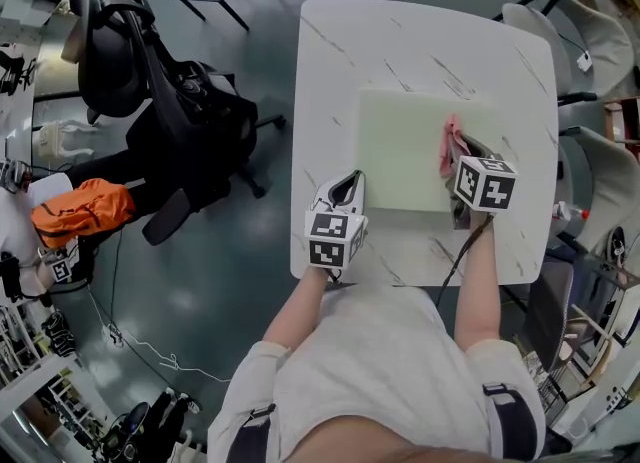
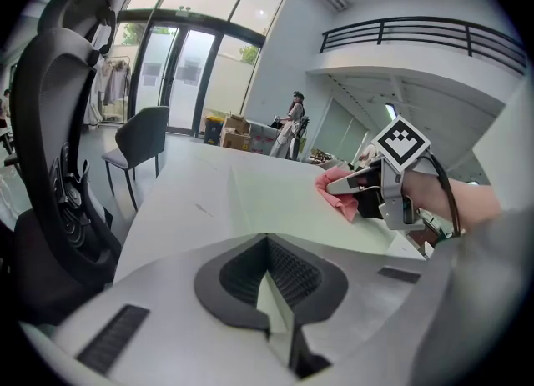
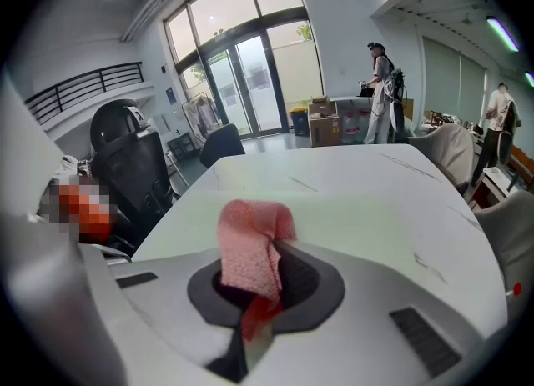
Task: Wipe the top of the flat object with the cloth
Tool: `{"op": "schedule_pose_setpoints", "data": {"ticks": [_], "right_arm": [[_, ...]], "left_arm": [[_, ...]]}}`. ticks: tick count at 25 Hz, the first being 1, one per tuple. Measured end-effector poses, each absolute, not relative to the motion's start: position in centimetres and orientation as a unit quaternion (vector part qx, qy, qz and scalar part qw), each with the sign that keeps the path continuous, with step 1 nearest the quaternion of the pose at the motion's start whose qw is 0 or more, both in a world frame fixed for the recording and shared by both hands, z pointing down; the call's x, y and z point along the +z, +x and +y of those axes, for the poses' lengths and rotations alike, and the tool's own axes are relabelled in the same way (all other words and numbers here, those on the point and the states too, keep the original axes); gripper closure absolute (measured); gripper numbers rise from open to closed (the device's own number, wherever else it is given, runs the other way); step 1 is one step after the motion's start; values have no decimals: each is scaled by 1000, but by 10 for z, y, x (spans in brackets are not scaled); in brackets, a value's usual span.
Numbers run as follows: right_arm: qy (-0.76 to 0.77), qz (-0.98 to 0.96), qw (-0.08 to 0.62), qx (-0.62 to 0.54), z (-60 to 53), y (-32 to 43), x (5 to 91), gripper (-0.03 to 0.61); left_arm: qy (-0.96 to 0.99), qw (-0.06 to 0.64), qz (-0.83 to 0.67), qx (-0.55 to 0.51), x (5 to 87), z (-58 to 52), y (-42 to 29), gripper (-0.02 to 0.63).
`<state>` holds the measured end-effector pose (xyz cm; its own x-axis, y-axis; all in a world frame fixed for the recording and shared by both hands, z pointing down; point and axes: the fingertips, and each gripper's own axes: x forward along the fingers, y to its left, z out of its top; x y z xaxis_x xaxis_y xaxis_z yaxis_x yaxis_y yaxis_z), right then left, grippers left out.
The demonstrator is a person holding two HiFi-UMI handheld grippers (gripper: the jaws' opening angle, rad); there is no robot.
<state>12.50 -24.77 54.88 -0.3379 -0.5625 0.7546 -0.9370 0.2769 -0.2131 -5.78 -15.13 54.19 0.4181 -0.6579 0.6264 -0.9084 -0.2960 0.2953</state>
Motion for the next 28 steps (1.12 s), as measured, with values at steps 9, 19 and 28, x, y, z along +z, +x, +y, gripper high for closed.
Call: {"op": "schedule_pose_setpoints", "data": {"ticks": [9, 19, 28], "right_arm": [[467, -768, 292, 326, -248, 64, 549, 555], [407, -801, 308, 312, -243, -17, 548, 555], [380, -814, 313, 309, -238, -56, 548, 555]], "left_arm": [[786, 319, -495, 187, 541, -153, -63, 603], [788, 325, -487, 188, 543, -151, -63, 603], [786, 346, -478, 184, 545, -133, -68, 603]]}}
